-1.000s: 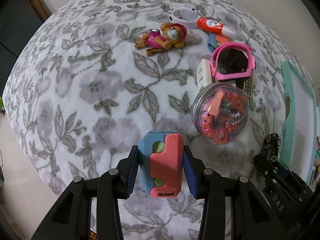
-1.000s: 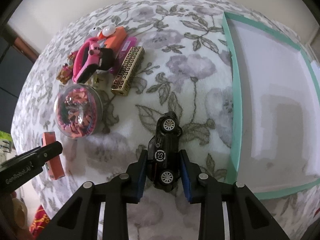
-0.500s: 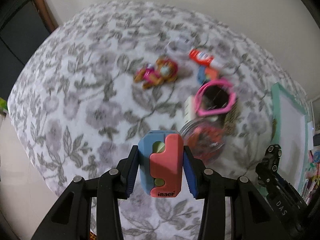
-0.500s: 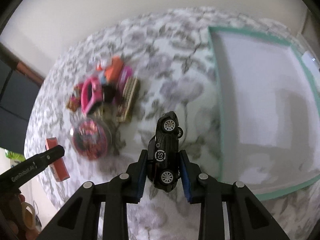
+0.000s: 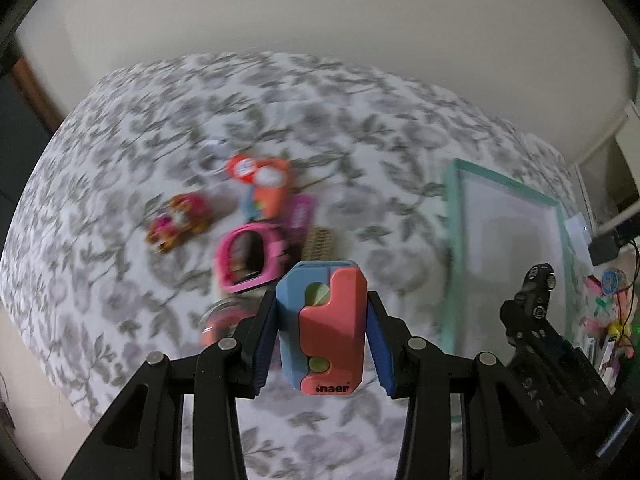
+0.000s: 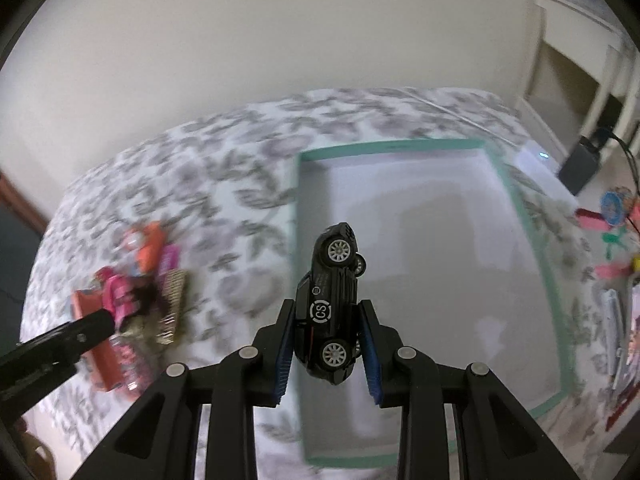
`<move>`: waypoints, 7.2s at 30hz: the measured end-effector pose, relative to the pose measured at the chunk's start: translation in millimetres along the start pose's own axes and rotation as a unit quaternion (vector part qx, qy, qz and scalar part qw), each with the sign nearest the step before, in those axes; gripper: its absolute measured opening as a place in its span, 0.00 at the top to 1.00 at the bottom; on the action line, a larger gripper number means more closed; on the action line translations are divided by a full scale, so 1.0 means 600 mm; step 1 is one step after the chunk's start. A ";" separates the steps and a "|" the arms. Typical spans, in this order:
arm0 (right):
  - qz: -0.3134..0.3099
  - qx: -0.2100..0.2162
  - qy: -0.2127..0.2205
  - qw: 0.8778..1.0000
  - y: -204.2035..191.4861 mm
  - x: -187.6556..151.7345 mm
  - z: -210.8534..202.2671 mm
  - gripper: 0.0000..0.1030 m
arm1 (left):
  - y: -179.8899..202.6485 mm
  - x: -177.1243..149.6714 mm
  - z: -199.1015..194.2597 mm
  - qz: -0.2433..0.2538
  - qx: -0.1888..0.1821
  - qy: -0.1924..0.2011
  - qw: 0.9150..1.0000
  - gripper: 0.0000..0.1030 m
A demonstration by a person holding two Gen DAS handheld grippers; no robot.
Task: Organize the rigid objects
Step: 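Carry the fidget toy and black car over the teal-rimmed tray with both tools, then open left tool to drop fidget toy while right tool releases car in tray, then move both tools back toward the toy cluster, then grasp the clear ball with right tool while left tool grasps pink watch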
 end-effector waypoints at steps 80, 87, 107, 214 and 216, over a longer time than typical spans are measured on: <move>0.034 -0.100 0.004 0.994 0.158 0.025 0.044 0.00 | 0.056 0.054 0.028 -0.009 -0.053 0.090 0.994 0.01; -0.003 -0.120 0.019 0.993 0.131 0.023 0.030 0.00 | -0.002 0.050 -0.007 -0.038 -0.048 0.138 0.989 0.01; -0.006 -0.119 0.051 0.992 0.063 0.027 0.007 0.00 | -0.151 0.011 0.004 -0.117 -0.001 0.077 0.990 0.01; -0.054 0.126 -0.110 0.984 -0.129 -0.049 0.117 0.26 | -0.136 0.036 0.104 -0.060 -0.047 0.015 0.997 0.05; -0.051 0.129 -0.111 0.984 -0.142 -0.057 0.117 0.26 | -0.126 0.039 0.105 -0.052 -0.048 0.020 0.997 0.07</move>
Point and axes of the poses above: each gripper's, at about its wrist camera, not at the fingertips, and z roughly the way its jaws point, y to its right, x to its top, the point moved 6 cm from there along z, roughly the way its jaws point, and after that the axes turned 7 degrees about -z, right-handed, at the moved point
